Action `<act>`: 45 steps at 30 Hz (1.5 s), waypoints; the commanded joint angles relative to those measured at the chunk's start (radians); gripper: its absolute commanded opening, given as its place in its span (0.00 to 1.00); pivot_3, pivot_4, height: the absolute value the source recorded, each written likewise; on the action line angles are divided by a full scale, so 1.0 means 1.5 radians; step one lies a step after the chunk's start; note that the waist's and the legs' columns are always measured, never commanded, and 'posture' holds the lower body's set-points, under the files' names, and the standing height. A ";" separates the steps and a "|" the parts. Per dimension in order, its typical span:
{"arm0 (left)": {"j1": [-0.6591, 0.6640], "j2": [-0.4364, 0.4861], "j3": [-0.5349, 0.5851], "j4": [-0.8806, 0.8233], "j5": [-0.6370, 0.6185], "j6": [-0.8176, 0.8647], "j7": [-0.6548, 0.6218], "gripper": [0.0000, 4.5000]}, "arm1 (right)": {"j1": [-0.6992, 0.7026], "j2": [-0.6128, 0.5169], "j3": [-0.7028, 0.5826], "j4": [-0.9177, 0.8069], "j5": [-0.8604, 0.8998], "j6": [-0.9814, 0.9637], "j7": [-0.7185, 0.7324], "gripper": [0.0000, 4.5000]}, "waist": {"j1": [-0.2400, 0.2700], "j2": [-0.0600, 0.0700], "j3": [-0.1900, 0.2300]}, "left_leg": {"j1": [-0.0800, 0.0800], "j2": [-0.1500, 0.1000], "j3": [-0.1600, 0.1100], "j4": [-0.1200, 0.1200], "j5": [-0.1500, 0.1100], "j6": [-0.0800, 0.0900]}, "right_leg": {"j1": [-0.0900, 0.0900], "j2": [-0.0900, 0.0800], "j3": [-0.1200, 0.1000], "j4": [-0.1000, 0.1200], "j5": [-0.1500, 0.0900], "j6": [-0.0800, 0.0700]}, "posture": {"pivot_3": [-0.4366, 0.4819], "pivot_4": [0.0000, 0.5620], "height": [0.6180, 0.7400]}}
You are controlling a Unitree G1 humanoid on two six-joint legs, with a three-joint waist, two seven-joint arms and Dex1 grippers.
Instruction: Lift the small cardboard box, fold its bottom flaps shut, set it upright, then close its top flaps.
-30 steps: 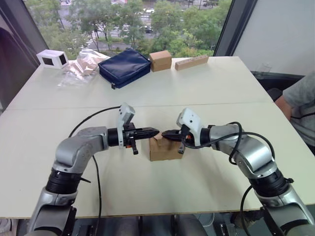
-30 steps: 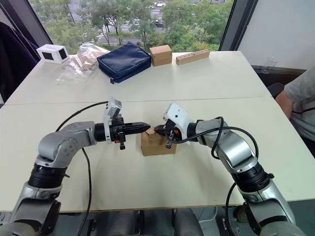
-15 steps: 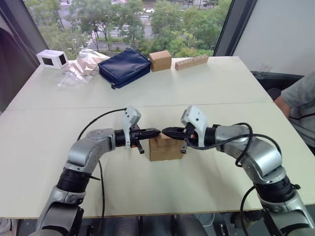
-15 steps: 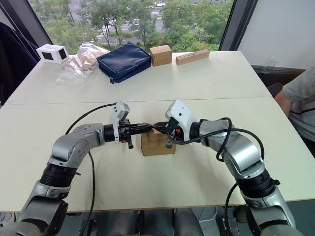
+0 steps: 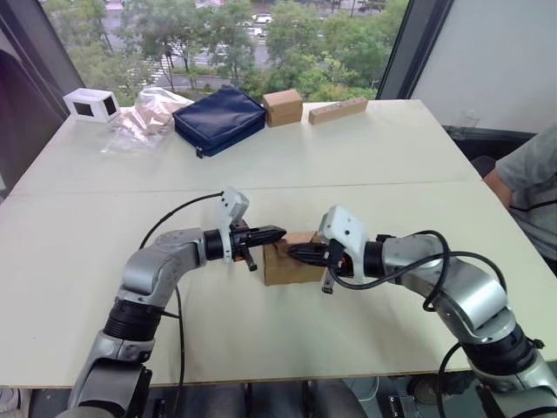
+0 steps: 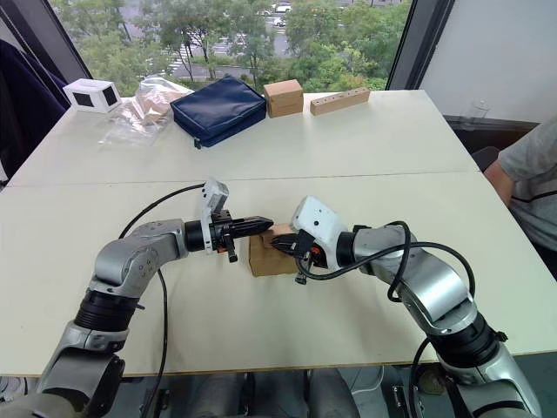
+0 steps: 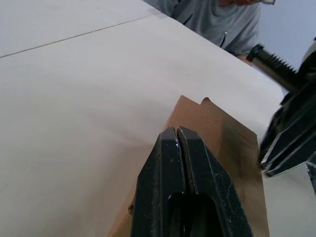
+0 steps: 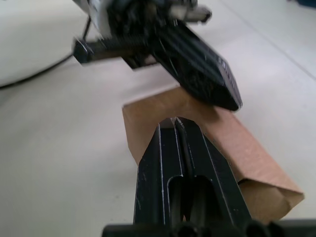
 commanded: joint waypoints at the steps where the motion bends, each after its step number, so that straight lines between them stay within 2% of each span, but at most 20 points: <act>1: -0.006 -0.001 0.027 -0.022 -0.021 0.013 0.009 0.00 | -0.001 -0.009 0.007 -0.001 -0.018 -0.028 0.008 0.00 | 0.000 0.000 0.000 | 0.000 0.000 0.000 0.000 0.000 0.000 | 0.000 0.000 0.000 0.000 0.000 0.000 | 0.48 0.27 1.00; 10: -0.002 0.000 0.025 -0.029 -0.024 0.017 0.011 0.00 | -0.002 -0.007 0.017 0.021 -0.051 -0.049 0.008 0.00 | 0.000 0.000 0.000 | 0.000 0.000 0.000 0.000 0.000 0.000 | 0.000 0.000 0.000 0.000 0.000 0.000 | 0.48 0.27 1.00; 21: 0.011 0.011 0.000 -0.039 -0.005 0.003 -0.002 0.00 | -0.007 0.028 -0.006 0.040 -0.031 -0.021 -0.008 0.00 | 0.000 0.000 0.000 | 0.000 0.000 0.000 0.000 0.000 0.000 | 0.000 0.000 0.000 0.000 0.000 0.000 | 0.48 0.27 1.00; 45: 0.009 0.023 -0.025 -0.037 0.041 -0.048 -0.017 0.00 | -0.024 0.026 -0.018 0.029 -0.008 0.032 -0.007 0.00 | 0.001 0.000 0.000 | 0.000 0.000 0.000 0.000 0.000 0.000 | 0.000 0.000 0.000 0.000 0.000 0.000 | 0.48 0.27 1.00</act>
